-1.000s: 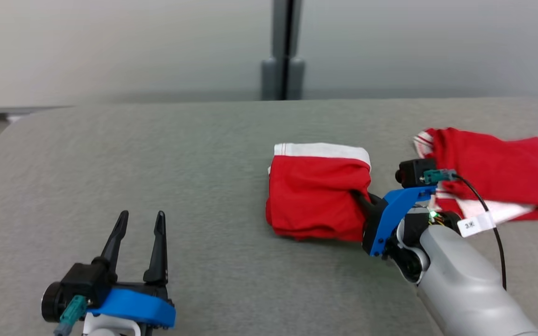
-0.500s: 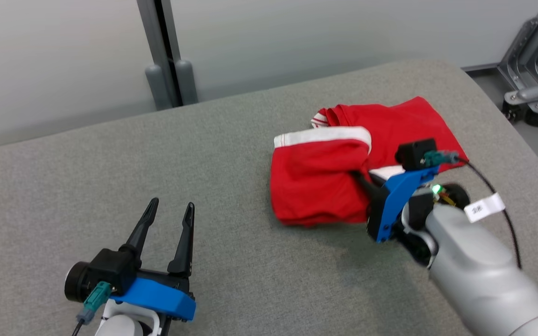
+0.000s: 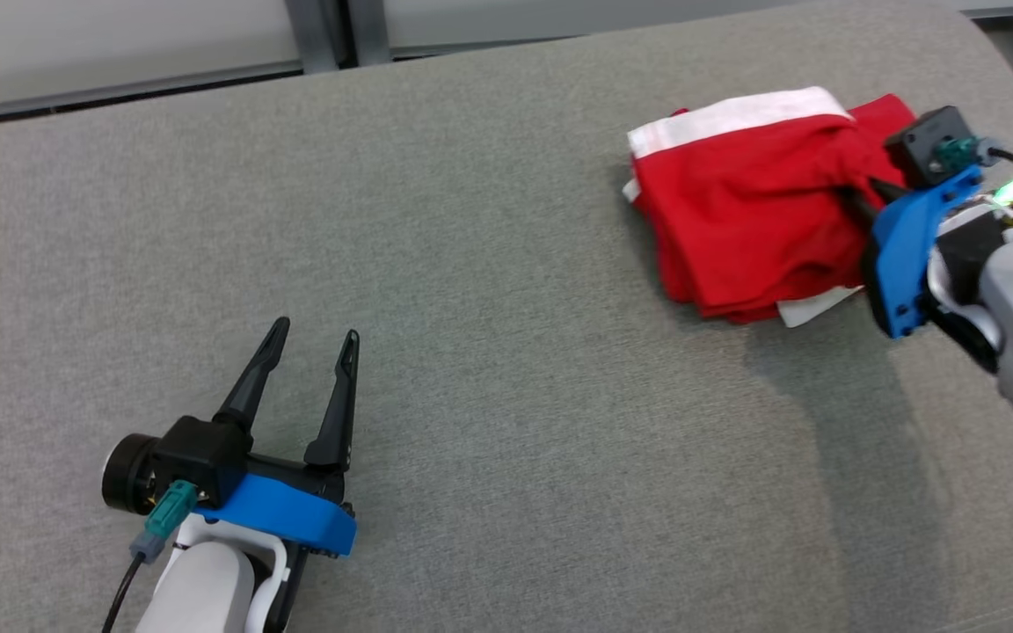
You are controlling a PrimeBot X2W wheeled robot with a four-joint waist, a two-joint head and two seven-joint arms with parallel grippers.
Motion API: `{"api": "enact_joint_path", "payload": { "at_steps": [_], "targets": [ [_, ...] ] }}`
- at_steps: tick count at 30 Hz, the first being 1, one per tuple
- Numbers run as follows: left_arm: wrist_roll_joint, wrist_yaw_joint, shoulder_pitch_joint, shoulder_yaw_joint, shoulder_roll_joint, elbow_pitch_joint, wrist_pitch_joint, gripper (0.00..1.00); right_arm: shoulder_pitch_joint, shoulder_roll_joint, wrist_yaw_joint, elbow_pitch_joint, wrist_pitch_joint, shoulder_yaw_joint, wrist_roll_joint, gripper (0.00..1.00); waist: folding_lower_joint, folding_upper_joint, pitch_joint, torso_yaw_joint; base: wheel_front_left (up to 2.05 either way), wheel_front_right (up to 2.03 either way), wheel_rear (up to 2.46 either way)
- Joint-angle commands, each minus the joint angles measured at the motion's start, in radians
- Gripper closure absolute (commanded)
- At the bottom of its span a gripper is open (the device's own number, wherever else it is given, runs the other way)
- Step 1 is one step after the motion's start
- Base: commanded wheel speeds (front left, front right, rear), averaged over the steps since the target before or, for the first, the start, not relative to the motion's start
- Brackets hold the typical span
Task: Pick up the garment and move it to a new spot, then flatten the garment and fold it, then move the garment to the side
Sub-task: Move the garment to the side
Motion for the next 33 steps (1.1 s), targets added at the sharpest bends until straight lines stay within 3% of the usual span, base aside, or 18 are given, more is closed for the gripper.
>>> {"api": "enact_joint_path", "payload": {
  "at_steps": [1, 2, 3, 4, 5, 12, 20, 24, 33],
  "targets": [
    [0.000, -0.002, -0.021, -0.001, 0.006, -0.002, -0.002, 0.00, -0.021, -0.015, 0.000, 0.026, 0.008, 0.007, -0.008, 1.00, -0.0002, -0.0002, 0.019, 0.017, 0.00, 0.00, 0.00],
    [-0.001, -0.002, -0.026, -0.001, 0.008, -0.002, -0.002, 0.00, -0.031, -0.019, 0.000, 0.051, 0.008, 0.006, -0.013, 1.00, -0.0002, -0.0002, 0.021, 0.019, 0.00, 0.00, 0.00],
    [-0.002, -0.002, -0.028, 0.001, 0.009, 0.000, -0.002, 0.00, -0.038, -0.014, -0.001, 0.083, 0.008, -0.007, -0.012, 0.86, -0.0002, -0.0002, 0.022, 0.020, 0.00, 0.00, 0.00],
    [-0.003, -0.002, -0.029, 0.003, 0.009, 0.002, -0.002, 0.00, -0.037, -0.003, -0.001, 0.118, 0.011, -0.022, -0.008, 0.20, -0.0002, -0.0002, 0.020, 0.021, 0.00, 0.00, 0.00],
    [-0.005, -0.002, -0.030, 0.005, 0.008, 0.006, -0.002, 0.00, -0.036, 0.009, -0.001, 0.157, 0.012, -0.036, -0.010, 0.00, -0.0002, -0.0002, 0.016, 0.023, 0.00, 0.00, 0.00],
    [-0.015, 0.000, 0.001, 0.041, -0.010, 0.016, -0.002, 0.00, -0.042, 0.072, 0.000, 0.311, -0.120, -0.091, -0.073, 0.00, -0.0002, -0.0002, -0.056, 0.038, 0.00, 0.00, 0.00],
    [-0.043, 0.014, 0.079, 0.159, -0.038, -0.024, -0.002, 0.00, 0.023, 0.141, 0.000, 0.305, -0.317, -0.187, -0.063, 0.00, -0.0002, -0.0002, -0.202, 0.049, 0.00, 0.00, 0.00],
    [-0.080, 0.011, 0.134, 0.219, -0.057, -0.039, -0.002, 0.00, 0.101, 0.174, 0.000, 0.236, -0.335, -0.245, -0.061, 0.00, -0.0002, -0.0002, -0.266, 0.059, 0.00, 0.00, 0.00],
    [-0.096, 0.024, 0.205, 0.279, -0.049, -0.017, -0.002, 0.00, 0.411, 0.199, 0.000, -0.083, -0.336, -0.502, -0.129, 0.00, -0.0002, -0.0002, -0.338, 0.085, 0.00, 0.00, 0.00]
  ]
}}
